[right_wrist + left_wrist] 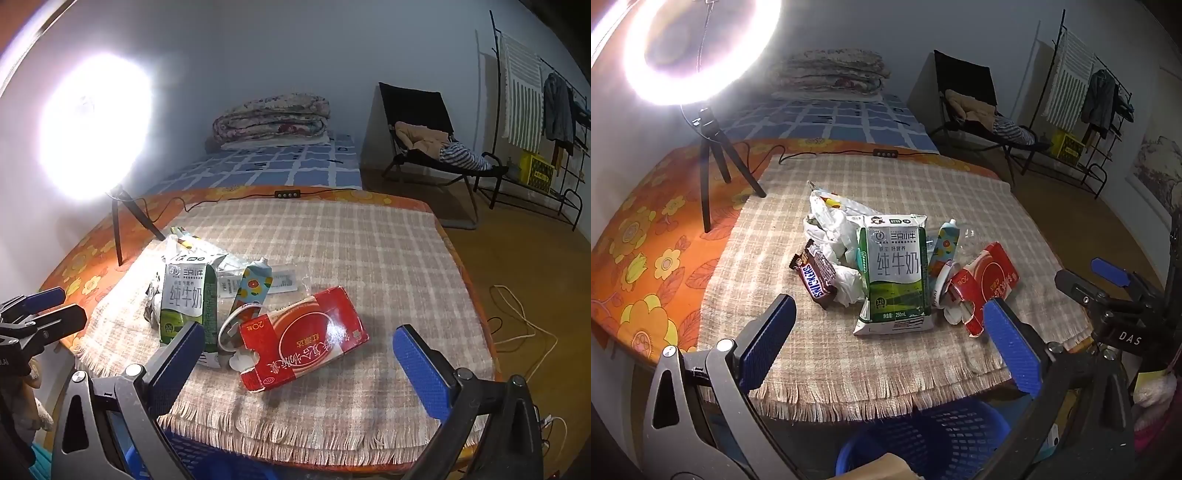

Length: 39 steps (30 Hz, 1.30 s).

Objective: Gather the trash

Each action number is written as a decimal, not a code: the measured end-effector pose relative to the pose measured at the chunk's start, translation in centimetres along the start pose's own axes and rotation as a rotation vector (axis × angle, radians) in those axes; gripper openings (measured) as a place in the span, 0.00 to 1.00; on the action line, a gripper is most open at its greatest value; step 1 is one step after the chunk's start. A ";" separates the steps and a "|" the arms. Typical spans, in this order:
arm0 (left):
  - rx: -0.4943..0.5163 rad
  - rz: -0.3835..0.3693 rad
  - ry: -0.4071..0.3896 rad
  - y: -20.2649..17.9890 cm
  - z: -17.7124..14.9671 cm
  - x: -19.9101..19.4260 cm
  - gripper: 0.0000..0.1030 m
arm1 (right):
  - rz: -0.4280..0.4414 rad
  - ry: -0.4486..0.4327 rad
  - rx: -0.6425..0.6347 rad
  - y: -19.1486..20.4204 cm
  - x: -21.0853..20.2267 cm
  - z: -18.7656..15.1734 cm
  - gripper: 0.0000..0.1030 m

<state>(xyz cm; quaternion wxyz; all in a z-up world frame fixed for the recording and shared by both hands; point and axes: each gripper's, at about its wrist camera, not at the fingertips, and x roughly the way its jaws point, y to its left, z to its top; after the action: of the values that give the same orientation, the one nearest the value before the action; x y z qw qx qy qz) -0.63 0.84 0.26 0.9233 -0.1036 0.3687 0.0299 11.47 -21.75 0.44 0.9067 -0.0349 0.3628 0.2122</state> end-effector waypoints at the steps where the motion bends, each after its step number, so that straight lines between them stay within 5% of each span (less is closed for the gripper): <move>1: 0.000 0.000 0.002 0.0 0.0 0.0 1.00 | 0.000 0.000 0.000 0.0 0.0 0.0 1.00; 39: 0.000 0.015 0.020 -0.2 -0.4 1.5 1.00 | 0.024 0.007 0.030 -0.4 1.1 -1.0 1.00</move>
<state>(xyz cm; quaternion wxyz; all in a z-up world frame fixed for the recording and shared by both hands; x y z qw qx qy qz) 0.18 0.57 -1.04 0.9193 -0.1012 0.3788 0.0355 11.71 -21.93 -1.06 0.9032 -0.0178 0.3696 0.2175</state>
